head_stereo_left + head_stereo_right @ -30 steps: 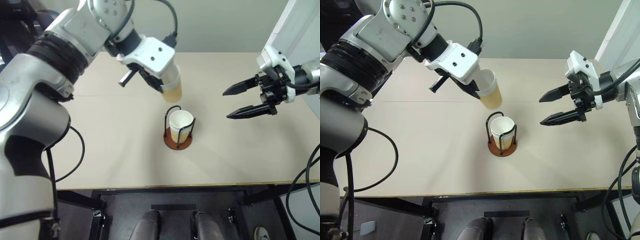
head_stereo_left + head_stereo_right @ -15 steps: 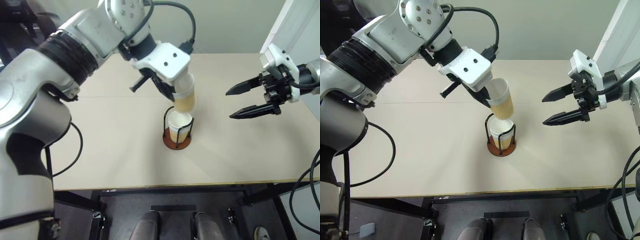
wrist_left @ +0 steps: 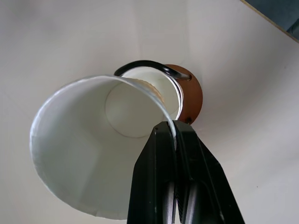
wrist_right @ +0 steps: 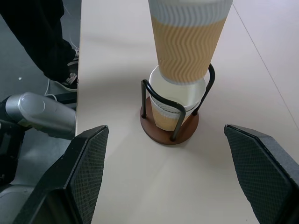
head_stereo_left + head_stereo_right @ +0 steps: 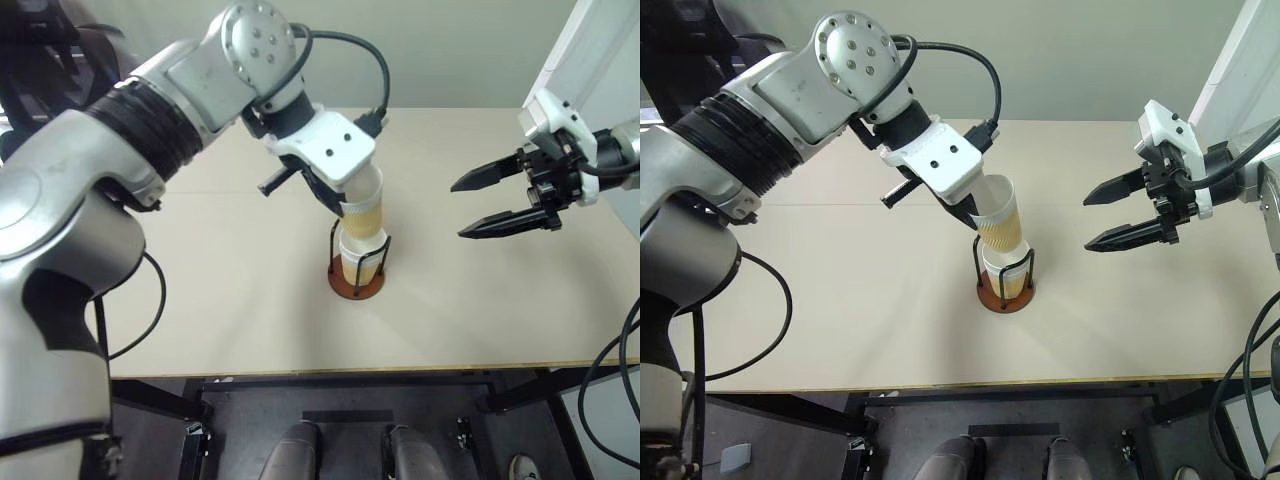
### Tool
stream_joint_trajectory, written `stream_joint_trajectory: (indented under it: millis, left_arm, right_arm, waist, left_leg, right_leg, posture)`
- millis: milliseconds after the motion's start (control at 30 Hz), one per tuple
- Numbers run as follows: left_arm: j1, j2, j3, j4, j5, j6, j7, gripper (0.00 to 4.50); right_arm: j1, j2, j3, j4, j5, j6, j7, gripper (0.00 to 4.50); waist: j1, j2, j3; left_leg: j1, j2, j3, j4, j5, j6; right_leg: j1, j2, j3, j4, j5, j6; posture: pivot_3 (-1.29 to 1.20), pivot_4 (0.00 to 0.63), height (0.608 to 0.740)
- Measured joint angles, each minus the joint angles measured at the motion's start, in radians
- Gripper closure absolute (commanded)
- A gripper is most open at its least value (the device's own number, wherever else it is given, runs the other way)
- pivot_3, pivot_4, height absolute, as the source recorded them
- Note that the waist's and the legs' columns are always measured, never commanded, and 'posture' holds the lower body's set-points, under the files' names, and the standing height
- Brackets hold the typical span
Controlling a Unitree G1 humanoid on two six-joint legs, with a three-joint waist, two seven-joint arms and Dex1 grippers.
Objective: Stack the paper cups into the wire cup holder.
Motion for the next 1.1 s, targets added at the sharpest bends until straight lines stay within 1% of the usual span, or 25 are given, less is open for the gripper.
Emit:
stream_joint_trajectory:
  millis: [133, 300, 433, 667, 867, 967, 1000, 1100]
  left_arm:
    - [0.011, -0.042, 0.003, 0.094, 0.028, -0.041, 0.000, 4.47]
    - [0.020, -0.063, 0.023, 0.135, 0.053, -0.072, 0.000, 4.47]
    - [0.021, -0.060, 0.029, 0.117, 0.051, -0.069, 0.000, 4.47]
    - [0.021, -0.023, 0.025, 0.027, 0.015, -0.026, 0.000, 4.47]
    - [0.022, -0.018, 0.022, 0.020, 0.015, -0.016, 0.000, 4.47]
    - [0.033, -0.019, 0.022, 0.021, 0.022, -0.021, 0.000, 3.90]
    - [0.039, -0.020, 0.022, 0.021, 0.029, -0.022, 0.000, 3.60]
    - [0.042, -0.022, 0.022, 0.019, 0.040, -0.022, 0.000, 2.50]
  right_arm:
    - [0.001, 0.000, 0.000, -0.011, 0.000, 0.002, 0.000, 0.47]
    - [0.006, 0.000, 0.000, -0.022, 0.000, 0.004, -0.001, 0.47]
    - [0.009, -0.001, 0.000, -0.030, 0.000, 0.008, -0.002, 0.47]
    - [0.014, -0.007, 0.000, -0.033, 0.000, 0.014, -0.003, 0.47]
    - [0.015, -0.007, 0.000, -0.034, 0.000, 0.015, -0.004, 0.47]
    - [0.017, -0.007, 0.000, -0.036, 0.000, 0.015, -0.005, 0.47]
    - [0.018, -0.007, 0.000, -0.037, 0.000, 0.015, -0.006, 0.47]
    - [0.020, -0.007, 0.000, -0.038, 0.000, 0.016, -0.009, 0.47]
  waist:
    - [0.000, 0.000, 0.000]
    - [0.001, 0.000, 0.000]
    - [-0.001, 0.000, 0.000]
    - [0.000, 0.000, 0.000]
    - [0.001, 0.000, 0.000]
    - [0.000, 0.000, 0.000]
    - [0.000, 0.000, 0.000]
    - [0.000, 0.000, 0.000]
  left_leg:
    - [0.000, -0.001, 0.001, 0.001, 0.000, 0.000]
    - [-0.001, -0.001, 0.001, 0.002, -0.001, 0.001]
    - [0.000, -0.001, 0.002, 0.002, -0.001, 0.002]
    - [-0.001, 0.000, 0.001, 0.003, -0.002, 0.002]
    - [-0.001, 0.000, 0.001, 0.005, -0.002, 0.002]
    - [-0.001, 0.000, 0.001, 0.005, -0.002, 0.002]
    - [-0.001, -0.001, 0.001, 0.005, -0.002, 0.002]
    - [-0.001, 0.000, 0.001, 0.006, -0.002, 0.003]
  right_leg:
    - [0.000, 0.001, -0.001, 0.000, 0.000, 0.000]
    - [0.000, 0.001, -0.001, 0.000, 0.000, 0.001]
    - [0.000, 0.002, -0.001, 0.000, 0.000, 0.001]
    - [0.000, 0.001, 0.000, 0.000, 0.000, 0.001]
    - [0.001, 0.000, 0.001, 0.000, 0.000, 0.001]
    - [0.001, 0.000, 0.001, 0.000, 0.000, 0.001]
    - [0.001, 0.001, 0.000, 0.000, 0.000, 0.001]
    - [0.001, 0.001, 0.000, 0.000, 0.000, 0.001]
  posture:
    - [0.00, 0.150, 0.740]
    - [0.00, 0.150, 0.740]
    - [0.00, 0.150, 0.740]
    - [0.00, 0.150, 0.740]
    - [0.00, 0.150, 0.740]
    - [0.00, 0.150, 0.740]
    - [0.00, 0.150, 0.740]
    - [0.00, 0.150, 0.740]
